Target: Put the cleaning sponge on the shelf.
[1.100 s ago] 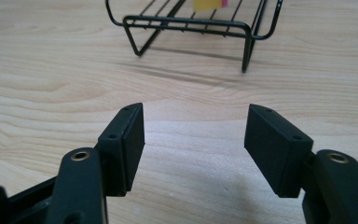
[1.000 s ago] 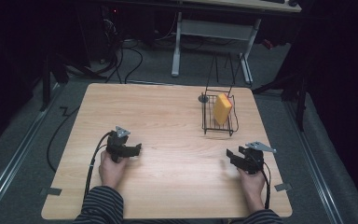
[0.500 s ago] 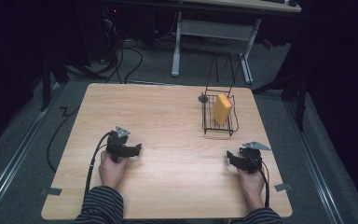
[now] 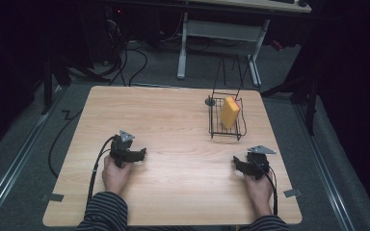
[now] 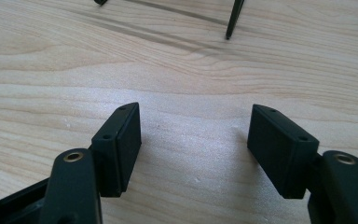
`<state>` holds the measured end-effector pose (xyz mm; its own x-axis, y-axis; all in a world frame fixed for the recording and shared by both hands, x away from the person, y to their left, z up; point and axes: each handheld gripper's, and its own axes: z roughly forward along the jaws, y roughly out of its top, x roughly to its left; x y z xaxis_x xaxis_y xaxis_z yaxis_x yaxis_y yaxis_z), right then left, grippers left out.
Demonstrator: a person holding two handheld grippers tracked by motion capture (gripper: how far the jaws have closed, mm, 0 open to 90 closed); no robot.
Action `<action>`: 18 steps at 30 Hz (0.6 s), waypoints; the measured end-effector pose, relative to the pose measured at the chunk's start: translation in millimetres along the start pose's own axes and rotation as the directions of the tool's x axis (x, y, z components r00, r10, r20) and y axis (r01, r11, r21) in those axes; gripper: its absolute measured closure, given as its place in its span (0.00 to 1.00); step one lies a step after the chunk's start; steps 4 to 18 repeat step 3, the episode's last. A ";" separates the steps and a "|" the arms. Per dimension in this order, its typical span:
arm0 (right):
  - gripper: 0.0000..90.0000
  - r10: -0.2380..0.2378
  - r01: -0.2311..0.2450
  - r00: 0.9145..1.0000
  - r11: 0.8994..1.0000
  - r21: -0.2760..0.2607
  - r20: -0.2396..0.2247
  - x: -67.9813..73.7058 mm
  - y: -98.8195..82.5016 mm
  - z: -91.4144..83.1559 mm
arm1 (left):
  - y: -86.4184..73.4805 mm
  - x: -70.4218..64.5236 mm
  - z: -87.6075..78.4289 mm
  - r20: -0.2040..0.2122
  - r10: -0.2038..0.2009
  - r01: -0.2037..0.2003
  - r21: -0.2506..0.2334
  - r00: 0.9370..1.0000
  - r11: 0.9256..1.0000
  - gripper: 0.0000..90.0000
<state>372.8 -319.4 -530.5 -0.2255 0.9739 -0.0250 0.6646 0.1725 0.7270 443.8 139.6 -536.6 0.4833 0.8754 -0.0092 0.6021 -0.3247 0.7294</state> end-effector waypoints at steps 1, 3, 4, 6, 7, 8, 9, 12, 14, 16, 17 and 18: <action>0.39 0.000 0.000 1.000 1.000 0.000 0.000 0.0 0.0 0.0 | 0.1 0.0 -0.1 0.000 0.000 0.000 0.001 1.000 1.000 0.19; 0.39 0.001 -0.001 1.000 1.000 0.000 0.000 0.0 0.0 0.0 | 0.0 0.1 -0.1 0.001 0.000 0.000 0.001 1.000 1.000 0.19; 0.39 0.001 -0.001 1.000 1.000 0.000 0.000 0.0 0.0 0.0 | 0.0 0.1 -0.1 0.001 0.000 0.000 0.001 1.000 1.000 0.19; 0.39 0.001 -0.001 1.000 1.000 0.000 0.000 0.0 0.0 0.0 | 0.0 0.1 -0.1 0.001 0.000 0.000 0.001 1.000 1.000 0.19; 0.39 0.001 -0.001 1.000 1.000 0.000 0.000 0.0 0.0 0.0 | 0.0 0.1 -0.1 0.001 0.000 0.000 0.001 1.000 1.000 0.19; 0.39 0.001 -0.001 1.000 1.000 0.000 0.000 0.0 0.0 0.0 | 0.0 0.1 -0.1 0.001 0.000 0.000 0.001 1.000 1.000 0.19; 0.39 0.001 -0.001 1.000 1.000 0.000 0.000 0.0 0.0 0.0 | 0.0 0.1 -0.1 0.001 0.000 0.000 0.001 1.000 1.000 0.19; 0.39 0.001 -0.001 1.000 1.000 0.000 0.000 0.0 0.0 0.0 | 0.0 0.1 -0.1 0.001 0.000 0.000 0.001 1.000 1.000 0.19; 0.39 0.001 -0.001 1.000 1.000 0.000 0.000 0.0 0.0 0.0 | 0.0 0.1 -0.1 0.001 0.000 0.000 0.001 1.000 1.000 0.19; 0.39 0.001 -0.001 1.000 1.000 0.000 0.000 0.0 0.0 0.0 | 0.0 0.1 -0.1 0.001 0.000 0.000 0.001 1.000 1.000 0.19; 0.39 0.001 -0.001 1.000 1.000 0.000 0.000 0.0 0.0 0.0 | 0.0 0.1 -0.1 0.001 0.000 0.000 0.001 1.000 1.000 0.19; 0.39 0.001 -0.001 1.000 1.000 0.000 0.000 0.0 0.0 0.0 | 0.0 0.1 -0.1 0.001 0.000 0.000 0.001 1.000 1.000 0.19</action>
